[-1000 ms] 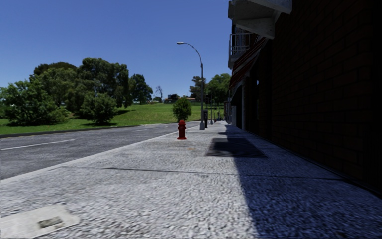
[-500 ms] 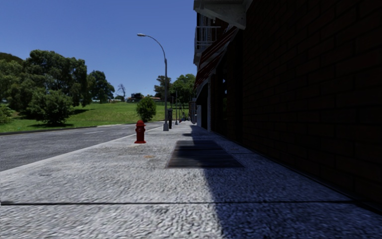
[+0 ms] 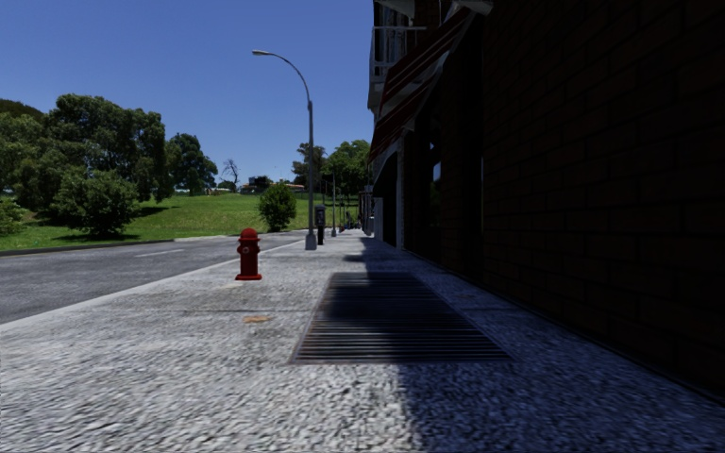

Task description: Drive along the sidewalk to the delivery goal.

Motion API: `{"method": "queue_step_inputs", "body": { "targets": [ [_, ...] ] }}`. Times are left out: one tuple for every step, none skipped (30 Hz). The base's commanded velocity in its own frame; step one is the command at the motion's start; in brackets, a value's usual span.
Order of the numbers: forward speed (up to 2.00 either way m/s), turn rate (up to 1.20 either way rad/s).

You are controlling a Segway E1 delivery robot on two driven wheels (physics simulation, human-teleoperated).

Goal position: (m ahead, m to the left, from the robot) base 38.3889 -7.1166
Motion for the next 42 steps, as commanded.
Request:
{"method": "queue_step_inputs", "body": {
  "targets": [
    [2.0,0.0],
    [2.0,0.0],
    [2.0,0.0],
    [2.0,0.0],
    [2.0,0.0],
    [2.0,0.0],
    [2.0,0.0],
    [2.0,0.0],
    [2.0,0.0],
    [2.0,0.0],
    [2.0,0.0],
    [2.0,0.0],
    [2.0,0.0],
    [2.0,0.0],
    [2.0,0.0],
    [2.0,0.0],
    [2.0,0.0],
    [2.0,0.0],
    [2.0,0.0],
    [2.0,0.0],
    [2.0,0.0],
    [2.0,0.0],
    [2.0,0.0],
    [2.0,0.0],
    [2.0,0.0],
    [2.0,0.0],
    [2.0,0.0],
    [2.0,0.0],
    [2.0,0.0],
    [2.0,0.0],
    [2.0,0.0],
    [2.0,0.0],
    [2.0,0.0],
    [2.0,0.0],
    [2.0,0.0],
    [2.0,0.0],
    [2.0,0.0],
    [2.0,0.0],
    [2.0,0.0],
    [2.0,0.0],
    [2.0,0.0],
    [2.0,0.0]
  ]
}}
